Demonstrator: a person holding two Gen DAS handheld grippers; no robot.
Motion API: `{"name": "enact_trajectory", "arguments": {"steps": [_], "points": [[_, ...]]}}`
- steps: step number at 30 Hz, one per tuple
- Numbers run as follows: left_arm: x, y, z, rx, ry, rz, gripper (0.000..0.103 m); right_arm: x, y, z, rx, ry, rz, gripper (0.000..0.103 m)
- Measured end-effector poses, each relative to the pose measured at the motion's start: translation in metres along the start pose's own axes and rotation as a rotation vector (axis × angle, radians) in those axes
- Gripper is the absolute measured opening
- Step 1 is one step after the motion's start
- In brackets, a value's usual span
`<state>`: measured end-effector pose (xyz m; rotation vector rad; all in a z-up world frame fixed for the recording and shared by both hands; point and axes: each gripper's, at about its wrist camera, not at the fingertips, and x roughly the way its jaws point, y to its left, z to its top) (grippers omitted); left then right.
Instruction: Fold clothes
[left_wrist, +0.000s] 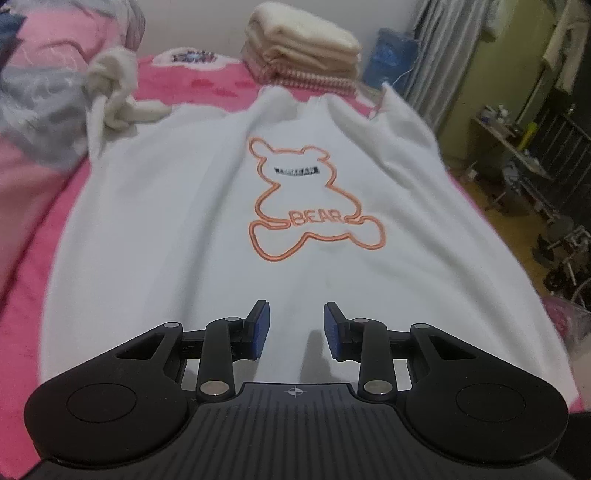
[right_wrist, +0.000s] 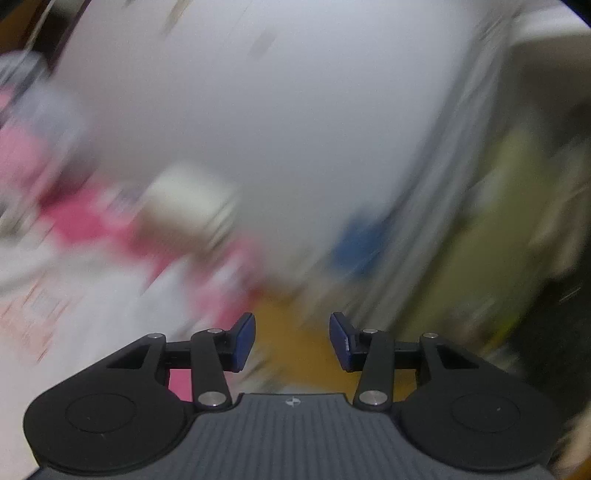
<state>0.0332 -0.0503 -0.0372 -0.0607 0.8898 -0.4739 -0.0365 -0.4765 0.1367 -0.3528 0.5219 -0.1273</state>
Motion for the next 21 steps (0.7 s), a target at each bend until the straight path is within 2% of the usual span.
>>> {"name": "enact_trajectory", "arguments": {"steps": [2,4,7,11,15,18,19,21], "points": [[0.010,0.000,-0.002,-0.007,0.010,0.011,0.032,0.057,0.027,-0.012,0.078,0.116,0.143,0.047],[0.017,0.001,-0.005,-0.004,0.010,0.015,0.032,0.096,0.043,-0.017,0.215,0.163,0.250,0.047],[0.020,0.004,-0.007,0.002,-0.020,0.006,0.032,0.151,0.043,-0.013,0.461,0.212,0.372,0.049],[0.023,0.011,-0.012,-0.036,-0.068,-0.023,0.034,0.201,0.045,-0.023,0.633,0.310,0.439,0.059],[0.025,0.019,-0.014,-0.095,-0.111,-0.056,0.034,0.230,0.049,-0.037,0.741,0.391,0.522,0.059],[0.030,0.018,-0.009,-0.094,-0.135,-0.060,0.034,0.237,0.059,-0.037,0.740,0.398,0.544,0.058],[0.032,0.018,-0.008,-0.092,-0.143,-0.061,0.034,0.238,0.063,-0.035,0.719,0.392,0.538,0.055],[0.036,0.018,-0.005,-0.090,-0.158,-0.059,0.034,0.239,0.070,-0.031,0.680,0.379,0.523,0.037]]}}
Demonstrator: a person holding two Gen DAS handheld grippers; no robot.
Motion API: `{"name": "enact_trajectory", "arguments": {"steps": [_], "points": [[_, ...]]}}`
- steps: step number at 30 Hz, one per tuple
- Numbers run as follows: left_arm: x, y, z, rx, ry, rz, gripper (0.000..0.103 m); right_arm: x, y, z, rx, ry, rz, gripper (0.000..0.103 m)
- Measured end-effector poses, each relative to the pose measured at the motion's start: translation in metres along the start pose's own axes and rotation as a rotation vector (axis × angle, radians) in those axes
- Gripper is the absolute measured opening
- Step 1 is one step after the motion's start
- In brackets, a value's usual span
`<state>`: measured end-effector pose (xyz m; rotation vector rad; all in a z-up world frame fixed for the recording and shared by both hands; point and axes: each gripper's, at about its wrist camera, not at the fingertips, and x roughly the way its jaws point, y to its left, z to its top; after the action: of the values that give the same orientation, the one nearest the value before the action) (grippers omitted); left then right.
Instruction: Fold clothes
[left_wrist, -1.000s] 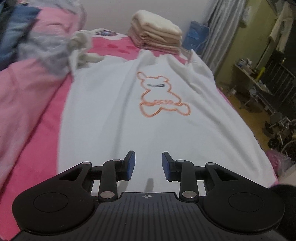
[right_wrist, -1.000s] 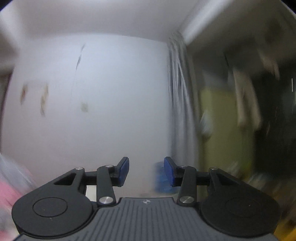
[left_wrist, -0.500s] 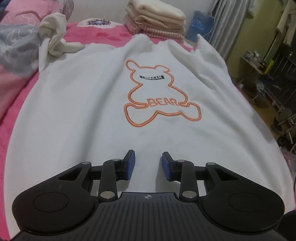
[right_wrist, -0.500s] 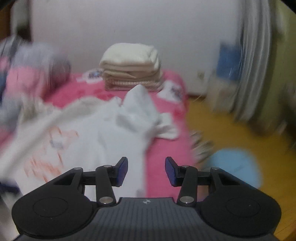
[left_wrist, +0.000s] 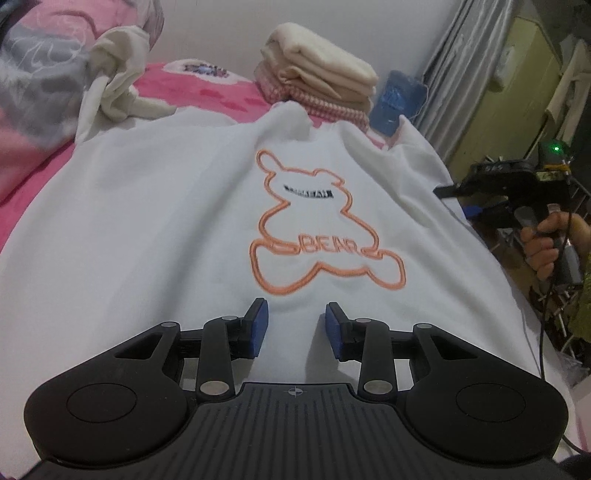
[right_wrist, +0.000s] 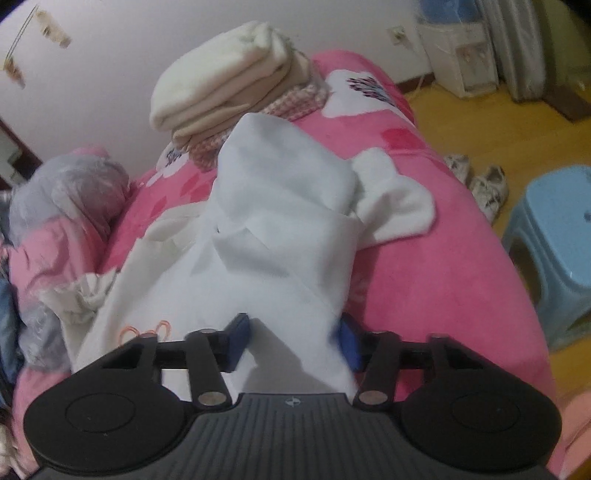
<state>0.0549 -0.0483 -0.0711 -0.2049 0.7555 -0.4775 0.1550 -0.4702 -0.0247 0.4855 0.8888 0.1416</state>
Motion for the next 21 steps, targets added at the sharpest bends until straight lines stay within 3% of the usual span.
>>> {"name": "enact_trajectory", "arguments": {"steps": [1,2,8,15,18,20,21], "points": [[0.001,0.001,0.001,-0.006,-0.007,-0.001,0.034,0.000,0.003,0.000,-0.015,-0.007,-0.015,0.017],[0.002,0.002,0.000,-0.013,-0.012,-0.003,0.034,-0.001,0.007,0.000,-0.032,-0.025,-0.030,0.007],[0.002,0.004,-0.004,-0.032,-0.035,-0.007,0.034,-0.031,0.003,0.004,-0.077,-0.231,-0.163,0.007],[0.002,0.002,-0.005,-0.012,-0.041,0.004,0.034,0.000,-0.013,-0.002,-0.105,-0.195,-0.313,0.007],[0.003,0.001,-0.005,-0.002,-0.040,0.008,0.034,0.003,-0.018,0.000,-0.063,-0.182,-0.336,0.018],[0.004,0.002,-0.004,-0.001,-0.037,0.007,0.034,-0.015,-0.019,0.002,-0.028,-0.208,-0.332,0.044],[0.004,0.002,-0.004,-0.004,-0.035,0.005,0.034,-0.024,-0.020,0.003,-0.011,-0.222,-0.331,0.046]]}}
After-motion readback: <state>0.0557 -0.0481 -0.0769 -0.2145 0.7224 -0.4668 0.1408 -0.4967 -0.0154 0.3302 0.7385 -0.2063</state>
